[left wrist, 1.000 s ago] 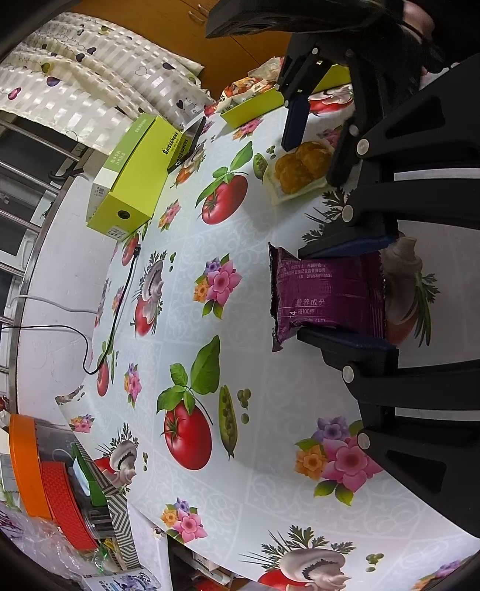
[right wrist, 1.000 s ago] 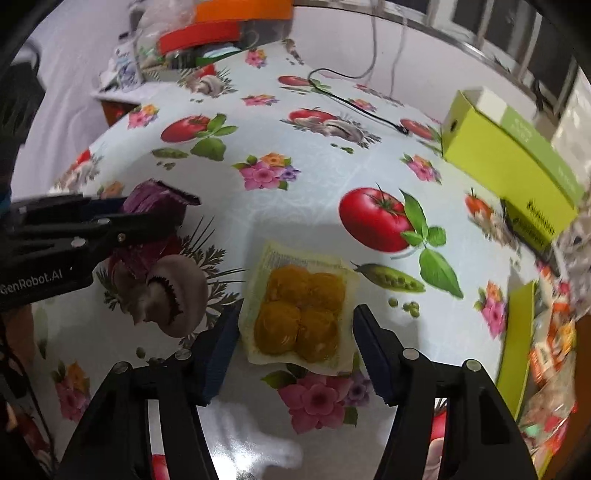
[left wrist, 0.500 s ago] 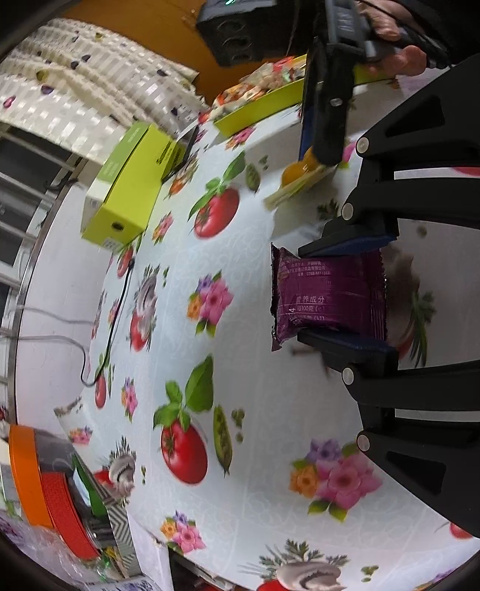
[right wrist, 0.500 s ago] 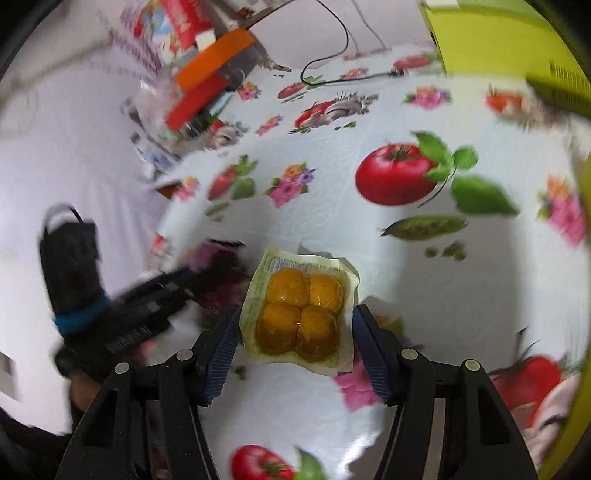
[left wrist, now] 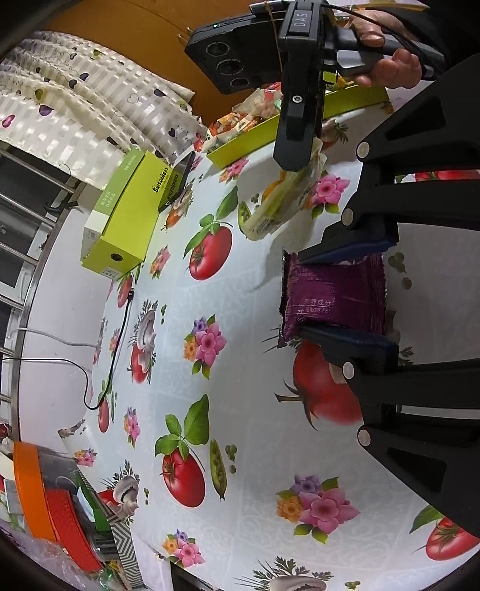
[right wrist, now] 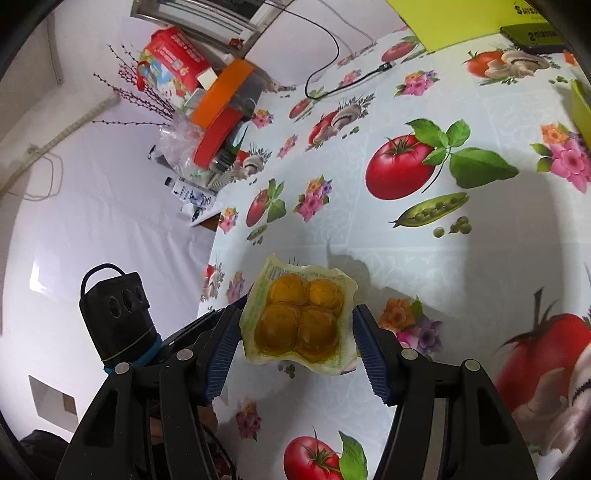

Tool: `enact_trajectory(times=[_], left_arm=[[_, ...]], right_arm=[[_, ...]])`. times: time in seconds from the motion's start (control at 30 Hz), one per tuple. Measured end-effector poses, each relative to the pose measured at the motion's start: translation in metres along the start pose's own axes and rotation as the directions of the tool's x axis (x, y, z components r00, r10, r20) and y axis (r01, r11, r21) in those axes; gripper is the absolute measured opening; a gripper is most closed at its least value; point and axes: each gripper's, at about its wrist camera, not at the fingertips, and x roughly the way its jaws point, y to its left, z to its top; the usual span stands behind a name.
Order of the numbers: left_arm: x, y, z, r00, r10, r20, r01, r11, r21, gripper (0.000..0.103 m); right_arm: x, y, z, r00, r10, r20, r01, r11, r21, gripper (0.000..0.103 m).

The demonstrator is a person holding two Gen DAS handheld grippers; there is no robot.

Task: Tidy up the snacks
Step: 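Carry the purple packet and cake pack toward the lime-green tray with both tools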

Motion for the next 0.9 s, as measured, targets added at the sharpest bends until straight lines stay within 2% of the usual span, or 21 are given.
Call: enact_trajectory(times=[0.1,0.23,0.5,0.57,0.63,0.67,0.8,0.9], left_arm=[[-0.005,-0.004,0.000,1.000,-0.012,0.007,0.012,1.000,0.002,0.022],[-0.008,-0.012,-0.001,1.000,0.004,0.009,-0.004,0.999,0.033,0.015],[-0.009,-0.014,-0.004,1.000,0.000,-0.006,0.000,0.999,0.044,0.016],[-0.006,-0.011,-0.004,1.000,-0.006,-0.028,0.007,1.000,0.009,0.030],[-0.003,-0.009,-0.005,0.999,0.000,-0.045,-0.001,1.000,-0.023,0.059],[-0.002,-0.011,-0.006,0.999,0.009,-0.045,-0.010,1.000,-0.025,0.062],[0.004,-0.022,-0.007,0.997,0.048,-0.059,-0.049,0.999,-0.005,0.063],[0.015,-0.031,-0.005,0.991,0.104,-0.080,-0.100,0.993,0.057,0.063]], right_arm=[[-0.009,0.003,-0.003,1.000,-0.003,0.016,0.004,1.000,-0.010,0.061],[-0.023,0.010,-0.009,0.998,-0.038,0.045,0.039,0.999,-0.038,0.061],[-0.036,0.003,-0.019,0.996,-0.067,0.063,0.070,0.997,-0.033,0.061],[-0.038,0.002,-0.021,0.996,-0.067,0.063,0.069,0.997,-0.033,0.061],[-0.039,0.000,-0.023,0.996,-0.068,0.061,0.070,0.997,-0.033,0.061],[-0.040,0.000,-0.024,0.996,-0.068,0.061,0.070,0.997,-0.034,0.061],[-0.041,0.000,-0.025,0.995,-0.073,0.064,0.076,0.996,-0.038,0.061],[-0.042,-0.001,-0.026,0.995,-0.081,0.065,0.084,0.996,-0.039,0.061]])
